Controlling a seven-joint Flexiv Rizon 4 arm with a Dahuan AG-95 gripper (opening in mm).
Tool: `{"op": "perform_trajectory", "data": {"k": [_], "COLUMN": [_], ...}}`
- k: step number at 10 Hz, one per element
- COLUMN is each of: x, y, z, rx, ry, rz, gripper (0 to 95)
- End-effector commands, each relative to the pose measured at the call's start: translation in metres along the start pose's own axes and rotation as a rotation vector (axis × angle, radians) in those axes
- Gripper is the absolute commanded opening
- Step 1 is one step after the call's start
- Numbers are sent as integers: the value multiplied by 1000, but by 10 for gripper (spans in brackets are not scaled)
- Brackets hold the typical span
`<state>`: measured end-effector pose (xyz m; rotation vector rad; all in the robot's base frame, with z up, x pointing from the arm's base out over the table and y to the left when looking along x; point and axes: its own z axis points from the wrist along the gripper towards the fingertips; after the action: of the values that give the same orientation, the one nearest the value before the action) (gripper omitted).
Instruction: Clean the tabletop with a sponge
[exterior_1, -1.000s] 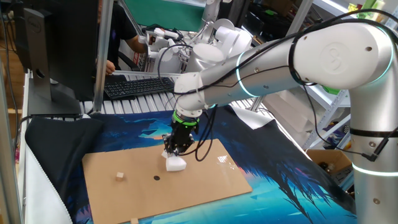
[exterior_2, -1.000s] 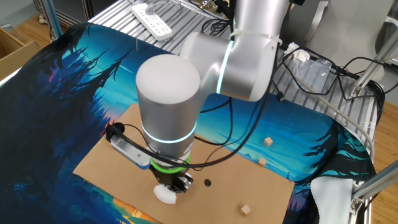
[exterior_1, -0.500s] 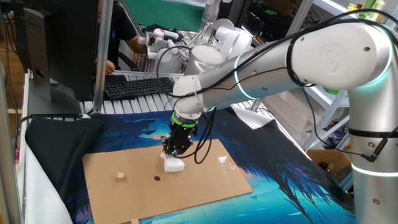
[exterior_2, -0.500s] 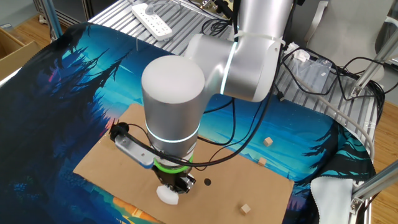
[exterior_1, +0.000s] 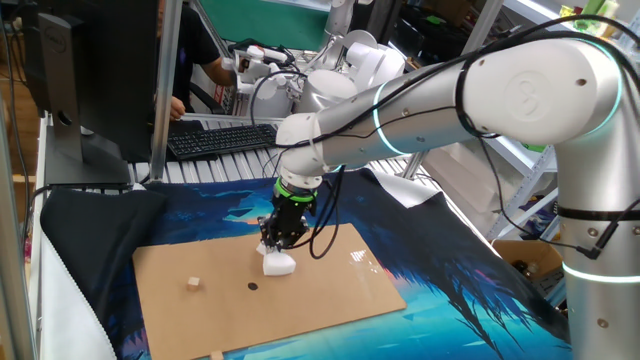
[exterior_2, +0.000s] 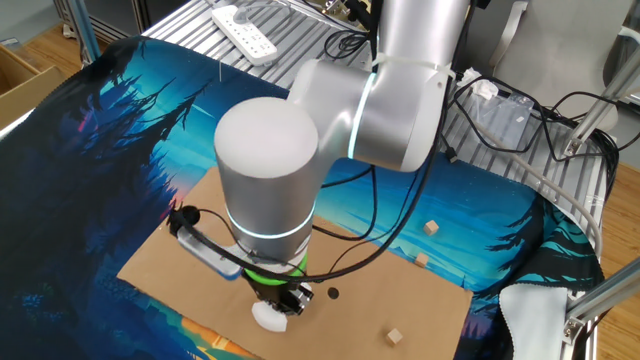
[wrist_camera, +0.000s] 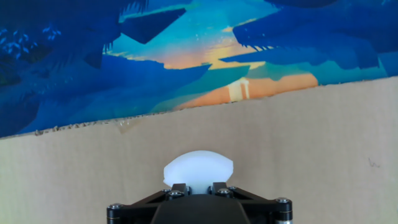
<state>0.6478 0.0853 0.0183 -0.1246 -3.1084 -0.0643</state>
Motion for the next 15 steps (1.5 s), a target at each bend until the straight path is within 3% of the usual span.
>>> {"op": "perform_trajectory", "data": {"k": [1, 7, 15], "x": [-2, -2, -1], "y": [2, 1, 3], "z": [0, 1, -1], "rx": [-11, -14, -12], "ry": [10, 10, 10], "rz": [9, 34, 8], "gripper": [0, 0, 0]}}
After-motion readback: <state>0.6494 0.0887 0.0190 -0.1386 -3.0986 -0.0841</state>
